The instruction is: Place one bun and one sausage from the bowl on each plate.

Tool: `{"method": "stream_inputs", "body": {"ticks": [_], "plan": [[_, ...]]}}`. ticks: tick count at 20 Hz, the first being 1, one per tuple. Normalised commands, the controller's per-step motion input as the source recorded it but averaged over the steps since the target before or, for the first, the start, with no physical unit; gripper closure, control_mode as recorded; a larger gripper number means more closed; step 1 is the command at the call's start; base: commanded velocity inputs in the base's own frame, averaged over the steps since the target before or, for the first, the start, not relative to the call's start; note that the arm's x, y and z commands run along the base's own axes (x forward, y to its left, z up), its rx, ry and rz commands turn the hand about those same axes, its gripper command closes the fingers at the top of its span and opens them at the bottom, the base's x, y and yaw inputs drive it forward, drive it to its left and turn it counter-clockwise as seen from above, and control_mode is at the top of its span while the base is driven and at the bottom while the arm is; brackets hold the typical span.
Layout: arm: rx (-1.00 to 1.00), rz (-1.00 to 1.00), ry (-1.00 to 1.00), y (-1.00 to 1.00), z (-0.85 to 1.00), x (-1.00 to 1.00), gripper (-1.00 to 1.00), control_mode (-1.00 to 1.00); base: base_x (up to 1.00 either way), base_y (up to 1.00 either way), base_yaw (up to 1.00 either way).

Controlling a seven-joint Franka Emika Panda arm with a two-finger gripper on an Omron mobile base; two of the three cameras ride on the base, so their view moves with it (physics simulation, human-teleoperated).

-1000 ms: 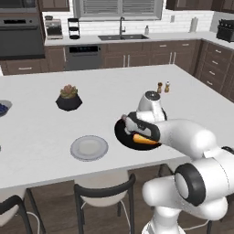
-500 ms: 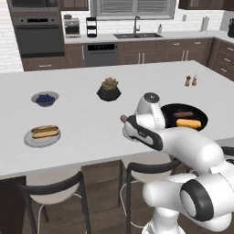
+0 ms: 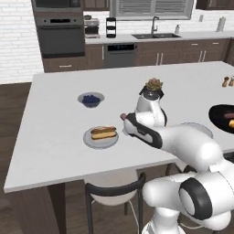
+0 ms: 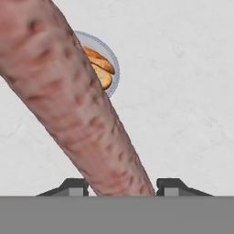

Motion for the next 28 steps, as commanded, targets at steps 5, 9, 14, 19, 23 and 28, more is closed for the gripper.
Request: {"method": "stream_inputs", "body": {"ticks": [5, 9, 14, 19, 23, 28], "plan": [[-0.02, -0.01, 0.00, 0.03, -0.02, 0.07, 1.00, -1.00, 0.79, 0.53, 0.00], [-0.05, 0.12, 0.07, 0.24, -0.02, -0.04, 1.00, -1.00, 0.00, 0.00, 0.00], [-0.11, 0.42, 0.23, 0.92, 0.00, 0.26, 1.00, -1.00, 0.00, 0.00, 0.00], [-0.07, 0.46, 0.19, 0.93, -0.08, 0.29, 1.00, -1.00, 0.00, 0.00, 0.00], [-0.17, 0.41, 0.24, 0.57, -0.55, 0.63, 1.00, -1.00, 0.00, 0.00, 0.00], [-0.13, 0.43, 0.11, -0.38, -0.65, 0.49, 1.00, -1.00, 0.00, 0.00, 0.00]]}}
